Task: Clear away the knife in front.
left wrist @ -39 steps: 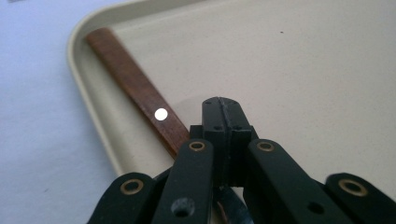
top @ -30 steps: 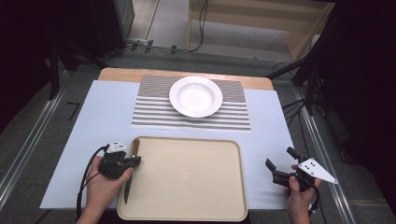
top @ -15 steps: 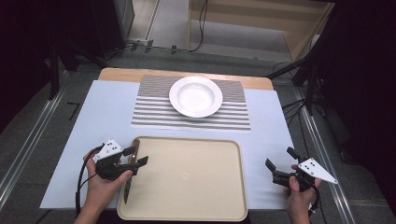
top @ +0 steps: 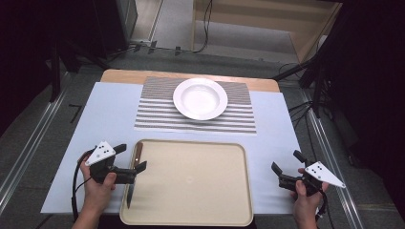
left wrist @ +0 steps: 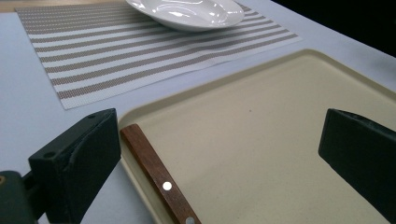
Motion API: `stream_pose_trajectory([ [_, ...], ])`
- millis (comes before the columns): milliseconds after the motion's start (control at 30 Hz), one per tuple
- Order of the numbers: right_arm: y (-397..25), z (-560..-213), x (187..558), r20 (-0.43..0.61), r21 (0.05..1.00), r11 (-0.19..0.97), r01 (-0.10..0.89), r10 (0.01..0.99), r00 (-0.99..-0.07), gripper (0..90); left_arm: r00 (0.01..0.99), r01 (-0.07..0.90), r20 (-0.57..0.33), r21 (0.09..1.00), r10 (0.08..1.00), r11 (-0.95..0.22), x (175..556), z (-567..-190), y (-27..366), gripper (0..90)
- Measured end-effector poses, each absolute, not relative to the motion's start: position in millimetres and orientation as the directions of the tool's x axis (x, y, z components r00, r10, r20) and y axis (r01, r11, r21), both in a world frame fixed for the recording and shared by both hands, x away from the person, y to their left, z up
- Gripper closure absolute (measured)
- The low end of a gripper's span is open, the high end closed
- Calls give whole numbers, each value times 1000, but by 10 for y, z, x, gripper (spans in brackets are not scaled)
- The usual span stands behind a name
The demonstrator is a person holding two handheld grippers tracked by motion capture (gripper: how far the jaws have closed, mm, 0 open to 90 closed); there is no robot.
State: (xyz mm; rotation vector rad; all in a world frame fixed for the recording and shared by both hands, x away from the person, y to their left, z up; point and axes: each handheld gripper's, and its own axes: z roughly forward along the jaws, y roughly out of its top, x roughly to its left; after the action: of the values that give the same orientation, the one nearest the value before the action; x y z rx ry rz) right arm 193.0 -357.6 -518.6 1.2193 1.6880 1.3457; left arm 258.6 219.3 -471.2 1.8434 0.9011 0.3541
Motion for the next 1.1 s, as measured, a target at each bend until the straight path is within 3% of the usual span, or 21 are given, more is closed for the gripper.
stream_pose_trajectory([
  [400, -3579, -5185, 1929, 57, 964, 42, 264, 932, -357, 3, 669, 388, -134, 902, 731, -190, 2591, -4671, 2357, 0],
  [1100, -3576, -5186, 1929, 59, 964, 40, 264, 933, -355, 3, 573, 375, -133, 920, 809, -114, 2603, -4641, 2916, 0],
])
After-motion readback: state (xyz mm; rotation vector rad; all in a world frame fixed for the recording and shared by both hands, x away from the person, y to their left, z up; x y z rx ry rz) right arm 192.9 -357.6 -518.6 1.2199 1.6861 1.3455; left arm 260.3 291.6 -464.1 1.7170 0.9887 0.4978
